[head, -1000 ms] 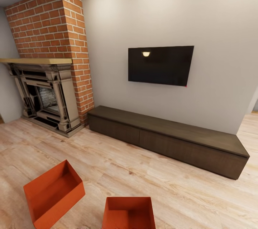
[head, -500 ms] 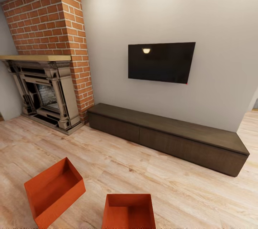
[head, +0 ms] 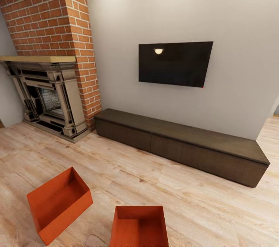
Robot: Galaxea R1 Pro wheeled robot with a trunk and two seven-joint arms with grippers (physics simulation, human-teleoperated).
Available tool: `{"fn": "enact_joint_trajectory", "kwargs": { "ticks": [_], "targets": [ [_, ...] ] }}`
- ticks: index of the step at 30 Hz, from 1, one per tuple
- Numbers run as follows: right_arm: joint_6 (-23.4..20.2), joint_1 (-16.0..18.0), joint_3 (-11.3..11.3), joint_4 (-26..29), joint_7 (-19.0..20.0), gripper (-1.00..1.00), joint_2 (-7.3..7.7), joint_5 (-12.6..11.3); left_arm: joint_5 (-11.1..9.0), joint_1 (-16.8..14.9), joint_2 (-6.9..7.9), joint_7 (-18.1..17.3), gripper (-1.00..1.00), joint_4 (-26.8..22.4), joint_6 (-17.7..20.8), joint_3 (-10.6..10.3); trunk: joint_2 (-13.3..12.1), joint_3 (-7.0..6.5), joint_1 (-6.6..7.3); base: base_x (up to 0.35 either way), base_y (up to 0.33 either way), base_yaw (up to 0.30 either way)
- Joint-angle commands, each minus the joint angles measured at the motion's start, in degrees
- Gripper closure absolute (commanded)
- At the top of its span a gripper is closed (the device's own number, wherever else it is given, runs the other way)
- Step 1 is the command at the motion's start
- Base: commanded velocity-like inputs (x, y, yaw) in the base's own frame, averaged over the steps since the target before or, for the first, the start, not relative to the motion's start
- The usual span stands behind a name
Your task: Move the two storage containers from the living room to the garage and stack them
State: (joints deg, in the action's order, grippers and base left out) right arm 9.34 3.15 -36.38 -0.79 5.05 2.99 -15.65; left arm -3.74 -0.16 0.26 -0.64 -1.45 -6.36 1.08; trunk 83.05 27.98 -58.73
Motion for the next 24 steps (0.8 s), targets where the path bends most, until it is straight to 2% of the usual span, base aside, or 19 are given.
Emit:
{"fn": "enact_joint_trajectory", "kwargs": {
  "ticks": [1, 24],
  "targets": [
    [0.24, 0.04, -0.36, -0.09, 0.31, -1.0, 0.0, -0.61, -0.39, -0.02, 0.0, -0.07, -1.0, 0.02, -0.14, 0.06, 0.03, 0.15, 0.0, 0.0, 0.0, 0.0],
    [0.24, 0.07, -0.36, -0.09, 0.31, -1.0, 0.05, -0.61, -0.39, -0.02, 0.0, -0.07, -1.0, 0.03, -0.14, 0.06, 0.03, 2.25, 0.0, 0.0, 0.0, 0.0]
  ]
}}
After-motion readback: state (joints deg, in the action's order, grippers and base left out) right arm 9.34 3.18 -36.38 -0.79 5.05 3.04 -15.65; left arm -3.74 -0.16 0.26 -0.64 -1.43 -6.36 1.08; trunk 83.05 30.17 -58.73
